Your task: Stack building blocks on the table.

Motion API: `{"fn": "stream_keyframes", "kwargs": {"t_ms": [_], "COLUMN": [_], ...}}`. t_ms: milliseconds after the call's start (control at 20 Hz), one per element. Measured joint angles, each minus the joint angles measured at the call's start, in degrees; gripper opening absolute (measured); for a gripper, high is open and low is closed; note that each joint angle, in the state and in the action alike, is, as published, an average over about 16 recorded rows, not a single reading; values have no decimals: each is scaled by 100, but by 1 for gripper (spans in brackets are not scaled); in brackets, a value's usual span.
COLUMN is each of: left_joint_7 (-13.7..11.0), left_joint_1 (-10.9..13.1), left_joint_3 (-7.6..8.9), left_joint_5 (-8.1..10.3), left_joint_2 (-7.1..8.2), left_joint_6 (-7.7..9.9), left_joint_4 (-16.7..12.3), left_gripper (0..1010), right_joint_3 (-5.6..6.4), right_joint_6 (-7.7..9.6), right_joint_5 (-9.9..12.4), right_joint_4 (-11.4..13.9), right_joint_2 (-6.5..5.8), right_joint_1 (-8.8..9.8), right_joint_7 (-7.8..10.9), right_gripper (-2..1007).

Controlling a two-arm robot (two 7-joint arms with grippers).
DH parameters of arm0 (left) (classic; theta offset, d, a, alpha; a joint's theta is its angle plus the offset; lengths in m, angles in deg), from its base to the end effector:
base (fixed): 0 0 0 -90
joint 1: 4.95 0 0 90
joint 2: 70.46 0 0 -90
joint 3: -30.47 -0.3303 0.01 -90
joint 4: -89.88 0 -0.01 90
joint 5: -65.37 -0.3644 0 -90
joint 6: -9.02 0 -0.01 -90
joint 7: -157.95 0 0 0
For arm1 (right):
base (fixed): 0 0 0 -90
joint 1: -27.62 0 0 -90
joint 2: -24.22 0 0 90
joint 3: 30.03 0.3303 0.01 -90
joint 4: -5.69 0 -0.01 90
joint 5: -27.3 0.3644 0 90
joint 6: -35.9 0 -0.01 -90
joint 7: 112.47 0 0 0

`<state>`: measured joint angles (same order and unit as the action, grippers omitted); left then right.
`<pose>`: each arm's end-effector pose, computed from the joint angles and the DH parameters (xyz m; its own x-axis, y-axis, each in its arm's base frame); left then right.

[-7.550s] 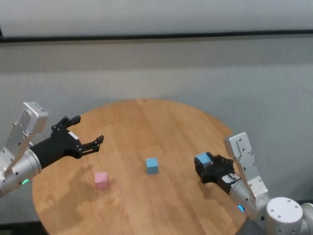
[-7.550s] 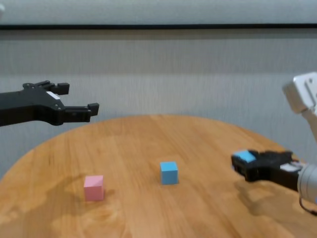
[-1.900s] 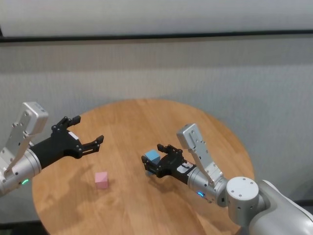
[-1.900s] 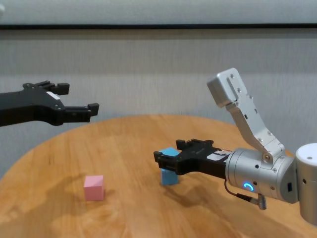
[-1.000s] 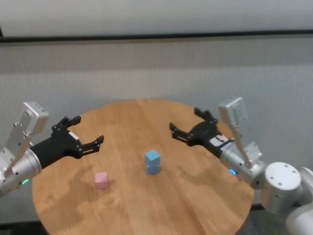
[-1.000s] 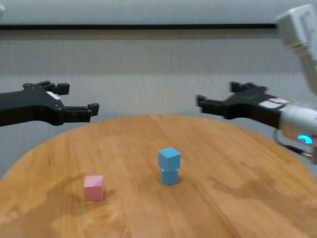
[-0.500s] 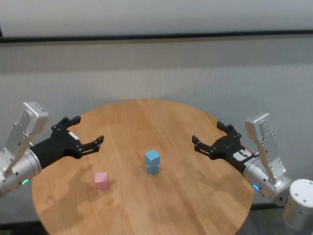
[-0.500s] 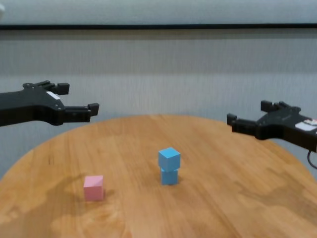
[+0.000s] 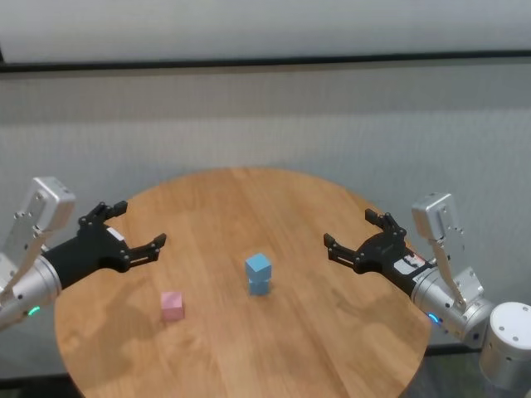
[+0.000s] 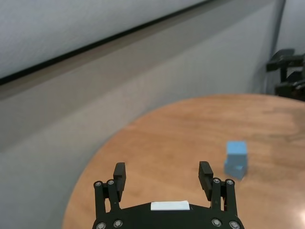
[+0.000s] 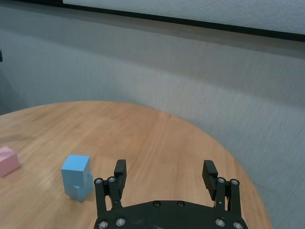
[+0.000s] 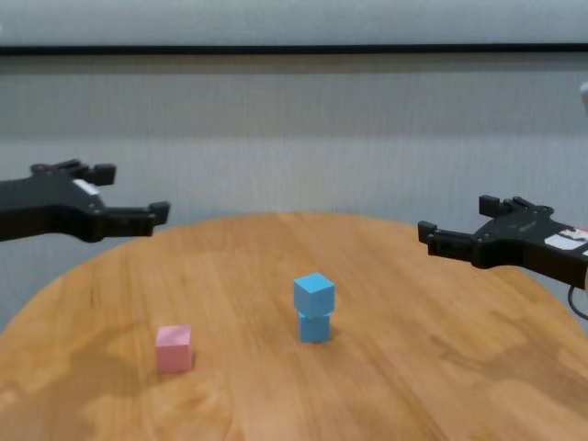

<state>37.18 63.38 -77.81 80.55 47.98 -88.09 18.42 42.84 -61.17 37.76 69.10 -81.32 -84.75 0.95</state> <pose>0.4881 0.1184 -0.2971 0.6106 0.7387 0.2855 -0.7856 0.6104 0.1008 0.4969 -0.0390 -0.3514 0.5368 -0.8296 0.1533 0.8436 0.5300 -0.0858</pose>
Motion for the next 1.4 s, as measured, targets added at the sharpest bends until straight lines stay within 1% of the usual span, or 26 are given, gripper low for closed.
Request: {"fn": "stream_keyframes", "kwargs": {"t_ms": [200, 300, 500, 650, 800, 950, 1150, 1400], "left_joint_7": [74, 68, -29, -160, -346, -595, -908, -1195], "left_joint_1": [23, 42, 67, 60, 17, -78, -289, -586], "left_joint_3": [32, 49, 72, 67, 39, -10, -93, -210], "left_joint_5": [-75, -104, -103, -68, -10, 72, 190, 263], "left_joint_2": [57, 90, 143, 165, 183, 192, 182, 158], "left_joint_6": [86, 113, 122, 79, -12, -171, -408, -679], "left_joint_4": [30, 41, 99, 177, 310, 529, 938, 1419], "left_gripper": [1003, 1003, 1003, 1003, 1003, 1003, 1003, 1003], "right_joint_3": [1, 3, 7, 9, 11, 12, 14, 16], "right_joint_6": [-1, -2, -3, -4, -4, -4, -4, -4], "right_joint_5": [-2, -3, -4, -5, -6, -7, -8, -8], "right_joint_4": [1, 5, 12, 16, 19, 21, 23, 25], "right_joint_2": [7, 11, 18, 22, 24, 26, 28, 30], "right_joint_1": [-3, -3, -1, 0, 1, 2, 3, 5], "right_joint_7": [-16, -23, -34, -39, -44, -47, -50, -53], "right_gripper": [1005, 1005, 1005, 1004, 1004, 1004, 1004, 1004]}}
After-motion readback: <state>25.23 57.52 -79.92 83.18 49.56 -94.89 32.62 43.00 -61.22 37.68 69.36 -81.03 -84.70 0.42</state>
